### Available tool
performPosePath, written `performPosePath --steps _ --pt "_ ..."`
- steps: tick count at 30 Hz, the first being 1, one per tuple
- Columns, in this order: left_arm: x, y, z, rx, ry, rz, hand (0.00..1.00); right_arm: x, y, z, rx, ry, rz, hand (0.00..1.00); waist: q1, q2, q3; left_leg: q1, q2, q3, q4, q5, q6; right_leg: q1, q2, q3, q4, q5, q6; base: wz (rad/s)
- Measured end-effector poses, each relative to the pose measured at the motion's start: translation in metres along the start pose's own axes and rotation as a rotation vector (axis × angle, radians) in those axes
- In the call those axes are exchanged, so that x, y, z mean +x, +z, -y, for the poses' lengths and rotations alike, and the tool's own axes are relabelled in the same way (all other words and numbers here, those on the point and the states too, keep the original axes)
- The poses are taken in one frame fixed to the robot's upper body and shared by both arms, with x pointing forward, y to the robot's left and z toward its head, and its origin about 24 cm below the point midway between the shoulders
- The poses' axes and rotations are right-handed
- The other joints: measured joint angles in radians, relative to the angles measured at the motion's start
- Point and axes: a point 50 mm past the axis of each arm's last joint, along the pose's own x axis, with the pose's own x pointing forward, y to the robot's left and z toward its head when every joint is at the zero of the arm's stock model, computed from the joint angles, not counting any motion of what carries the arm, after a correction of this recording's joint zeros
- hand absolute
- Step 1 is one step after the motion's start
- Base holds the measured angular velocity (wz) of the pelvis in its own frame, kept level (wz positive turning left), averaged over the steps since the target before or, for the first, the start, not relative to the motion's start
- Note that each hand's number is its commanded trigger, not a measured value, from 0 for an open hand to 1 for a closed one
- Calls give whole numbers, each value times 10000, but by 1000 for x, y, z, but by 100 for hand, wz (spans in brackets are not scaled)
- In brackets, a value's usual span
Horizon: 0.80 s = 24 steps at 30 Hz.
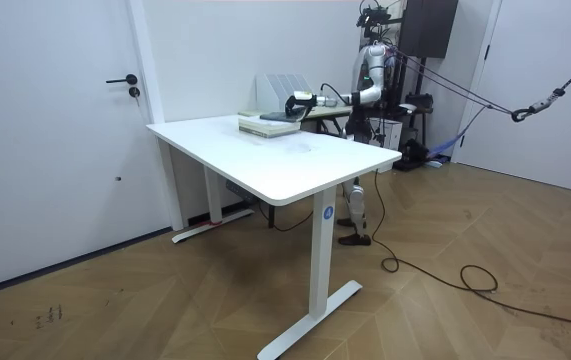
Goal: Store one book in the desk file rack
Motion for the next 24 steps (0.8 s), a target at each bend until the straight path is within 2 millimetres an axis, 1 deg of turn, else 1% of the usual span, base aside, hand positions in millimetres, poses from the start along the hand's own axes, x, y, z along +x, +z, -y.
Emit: performPosePath --steps 5,8,11,13,14,15,16,17,19,20,22,23,24 --pt "2 1 -4 -318 110 -13 100 0 3 1 -20 -49 134 0 -36 -11 -8 -10 -1 -2 -4 0 0 12 0 -30 0 0 0 1" --pt "0 3 -7 -1341 -66 -54 100 -1 7 3 -32 -225 336 0 -34 -14 -10 -24 -5 -5 12 0 0 26 -15 -127 -3 2 2 5" --pt "2 2 -15 -2705 -121 -111 100 -1 12 5 -66 -399 650 0 25 -30 -11 3 -1 -5 31 2 0 10 -14 -78 -6 2 2 0" --pt "3 3 -27 -4027 25 9 100 -1 15 6 16 -427 773 0 14 -72 3 -3 8 -20 45 6 4 13 -23 -91 -9 2 1 0" --pt "3 5 -30 -4376 77 94 100 -1 16 6 51 -431 821 0 19 -84 6 1 8 -19 45 7 6 20 -27 -94 -9 1 2 0" --pt "3 8 -36 -5150 153 303 100 -1 17 6 160 -428 891 0 24 -114 19 1 8 -18 62 7 7 19 -36 -90 -4 0 4 0" --pt "3 11 -41 -5894 183 560 100 -1 18 5 257 -435 971 0 27 -159 52 -11 7 -20 92 7 7 10 -39 -78 -8 -4 10 0" --pt "3 13 -43 -6231 200 696 100 -1 19 5 289 -447 1014 0 44 -175 70 -18 9 -19 104 7 7 3 -38 -74 -9 -6 10 0" --pt "2 20 -52 -7881 86 1284 100 -1 21 5 392 -464 1210 0 16 -187 147 -48 18 -9 119 6 8 -32 -43 -78 -25 -8 12 0" --pt "2 21 -53 -8305 37 1428 100 -1 21 5 407 -464 1237 0 18 -175 156 -62 18 -5 120 6 8 -47 -44 -75 -23 -8 12 0" --pt "1 25 -59 -9455 -117 1916 100 -1 22 5 388 -438 1307 0 -8 -127 149 -139 43 1 114 3 9 -129 -43 -71 -4 -9 13 0" --pt "1 26 -60 -9683 -145 2047 100 -1 22 5 375 -421 1336 0 -10 -115 142 -176 46 -8 114 4 9 -170 -43 -74 5 -8 13 0" --pt "1 28 -62 -10350 -232 2269 100 -2 23 5 334 -403 1416 0 6 -95 154 -217 45 -36 99 4 9 -218 -42 -79 31 -7 12 0"
